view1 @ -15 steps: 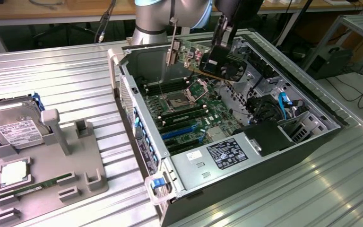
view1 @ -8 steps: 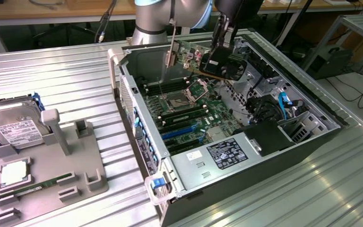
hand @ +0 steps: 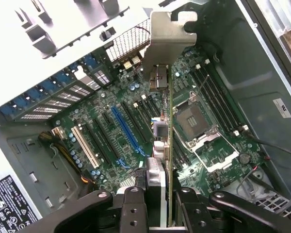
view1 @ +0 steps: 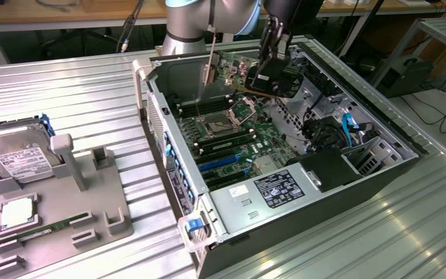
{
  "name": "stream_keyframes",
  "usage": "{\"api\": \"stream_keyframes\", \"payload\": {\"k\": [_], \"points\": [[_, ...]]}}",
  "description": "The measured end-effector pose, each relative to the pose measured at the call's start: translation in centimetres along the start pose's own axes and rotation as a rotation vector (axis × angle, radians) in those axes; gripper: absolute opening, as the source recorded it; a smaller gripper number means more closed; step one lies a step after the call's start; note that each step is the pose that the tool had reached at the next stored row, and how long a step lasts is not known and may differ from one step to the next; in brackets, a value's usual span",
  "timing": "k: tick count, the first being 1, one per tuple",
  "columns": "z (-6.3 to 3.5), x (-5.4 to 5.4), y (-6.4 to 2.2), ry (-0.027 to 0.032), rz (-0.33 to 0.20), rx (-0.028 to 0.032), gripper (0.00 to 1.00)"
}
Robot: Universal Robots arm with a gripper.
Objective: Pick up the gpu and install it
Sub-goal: 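Insert the gpu into the slot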
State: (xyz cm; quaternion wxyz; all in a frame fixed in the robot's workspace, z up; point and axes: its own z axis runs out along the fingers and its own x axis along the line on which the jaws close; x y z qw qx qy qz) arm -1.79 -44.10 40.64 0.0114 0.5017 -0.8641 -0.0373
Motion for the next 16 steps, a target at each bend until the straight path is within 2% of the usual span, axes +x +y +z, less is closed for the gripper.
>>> {"api": "stream_keyframes", "payload": {"k": [12,16], "points": [[0.00,0.00,0.00,0.0091,-0.122,-0.0023,0.28],[0.02,0.00,0.00,0.0146,-0.195,-0.0035,0.28]]}}
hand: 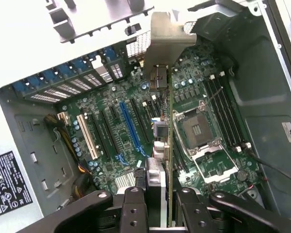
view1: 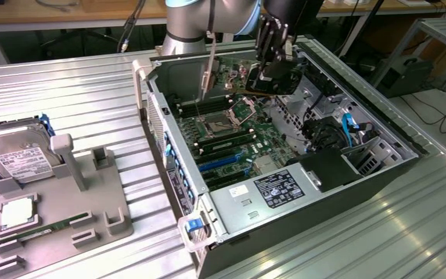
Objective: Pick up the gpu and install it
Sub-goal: 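Insert the gpu into the slot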
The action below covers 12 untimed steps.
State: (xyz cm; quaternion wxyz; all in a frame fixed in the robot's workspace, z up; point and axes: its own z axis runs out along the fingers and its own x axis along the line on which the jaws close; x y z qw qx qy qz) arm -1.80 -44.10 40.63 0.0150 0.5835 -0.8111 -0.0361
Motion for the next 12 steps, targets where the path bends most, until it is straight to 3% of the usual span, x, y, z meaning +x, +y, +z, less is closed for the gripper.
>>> {"api": "stream_keyframes", "payload": {"k": [4,12], "points": [[0.03,0.00,-0.01,0.0059,-0.080,-0.0007,0.28],[0.04,0.00,0.00,0.0144,-0.223,0.0052,0.28]]}}
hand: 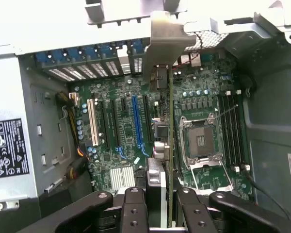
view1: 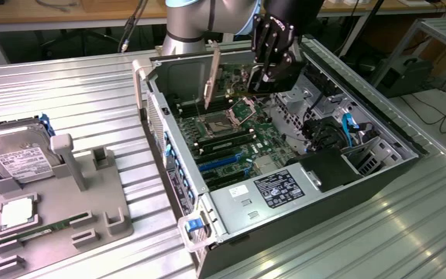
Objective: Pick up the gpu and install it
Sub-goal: 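Insert the gpu into the slot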
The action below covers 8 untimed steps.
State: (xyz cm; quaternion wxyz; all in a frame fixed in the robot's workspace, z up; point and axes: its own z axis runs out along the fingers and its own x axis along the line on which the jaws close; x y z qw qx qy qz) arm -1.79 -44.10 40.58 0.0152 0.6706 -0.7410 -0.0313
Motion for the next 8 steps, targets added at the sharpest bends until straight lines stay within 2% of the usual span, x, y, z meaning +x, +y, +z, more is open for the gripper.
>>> {"api": "stream_keyframes", "payload": {"k": [4,8], "points": [[0.02,0.00,0.00,0.0047,-0.079,0.0038,0.28],[0.07,0.00,-0.01,0.0078,-0.132,0.0086,0.28]]}}
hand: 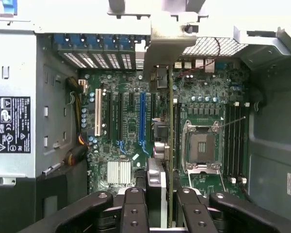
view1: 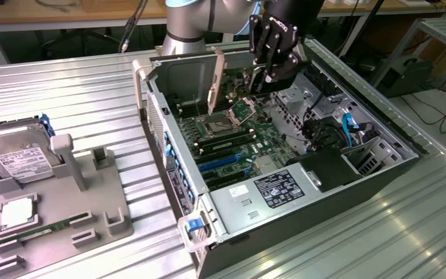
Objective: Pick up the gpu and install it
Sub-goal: 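Insert the gpu into the slot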
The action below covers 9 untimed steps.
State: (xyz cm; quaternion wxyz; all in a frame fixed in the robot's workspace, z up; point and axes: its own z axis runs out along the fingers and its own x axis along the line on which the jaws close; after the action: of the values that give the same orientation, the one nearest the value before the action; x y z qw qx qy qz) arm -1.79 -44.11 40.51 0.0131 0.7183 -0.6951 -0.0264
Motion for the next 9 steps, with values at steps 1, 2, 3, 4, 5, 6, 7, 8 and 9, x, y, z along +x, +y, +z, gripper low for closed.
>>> {"api": "stream_keyframes", "payload": {"k": [1,2,3,4,5,6,7,8,9], "points": [[0.02,0.00,0.00,0.0002,0.000,0.0008,0.28],[0.05,-0.01,0.00,0.0002,-0.001,0.0015,0.28],[0.07,-0.01,0.00,0.0004,-0.001,0.0019,0.28],[0.12,0.00,-0.01,0.0002,-0.001,0.0022,0.28],[0.20,0.00,-0.01,0.0001,-0.001,0.0023,0.28],[0.31,0.01,-0.01,0.0001,0.000,0.0023,0.28],[0.48,0.01,-0.03,0.0001,0.000,0.0025,0.28],[0.65,0.01,-0.04,0.0001,0.000,0.0027,0.28],[0.82,0.01,-0.05,0.0001,0.000,0.0031,0.28]]}}
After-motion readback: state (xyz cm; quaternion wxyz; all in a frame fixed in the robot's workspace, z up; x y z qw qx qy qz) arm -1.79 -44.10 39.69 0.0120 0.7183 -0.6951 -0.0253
